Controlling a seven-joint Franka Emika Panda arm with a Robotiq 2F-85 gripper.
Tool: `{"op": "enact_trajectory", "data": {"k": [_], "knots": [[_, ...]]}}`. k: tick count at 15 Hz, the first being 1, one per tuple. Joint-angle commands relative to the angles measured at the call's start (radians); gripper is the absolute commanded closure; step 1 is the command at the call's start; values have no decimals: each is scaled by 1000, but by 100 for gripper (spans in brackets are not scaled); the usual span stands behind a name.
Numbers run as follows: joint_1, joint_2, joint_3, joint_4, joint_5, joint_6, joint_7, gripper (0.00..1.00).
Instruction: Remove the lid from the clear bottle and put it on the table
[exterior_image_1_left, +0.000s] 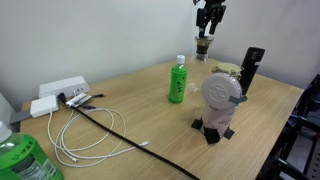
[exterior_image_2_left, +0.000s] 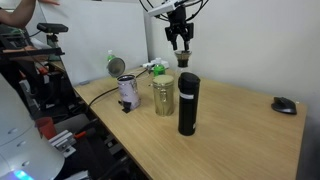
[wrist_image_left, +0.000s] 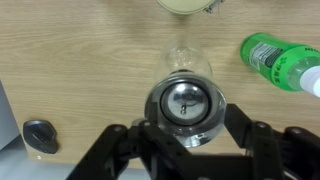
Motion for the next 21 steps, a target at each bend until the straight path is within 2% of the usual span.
{"op": "enact_trajectory", "data": {"k": [1, 2, 3, 7, 10, 12, 13, 16, 19, 21], "knots": [[8, 23, -4, 26, 17, -24, -3, 43], [9, 28, -5, 27, 16, -22, -1, 44], [8, 32, -6, 28, 18, -21, -2, 39], [5, 57, -10, 49, 22, -16, -3, 35], [5, 70, -13, 67, 31, -19, -5, 38], [4, 75, -15, 75, 36, -22, -6, 44], [3, 76, -16, 78, 41, -23, -6, 54], [1, 68, -21, 69, 53, -27, -6, 71], [-2, 57, -27, 58, 57, -33, -4, 79], [-4, 52, -32, 53, 59, -38, -4, 71]]}}
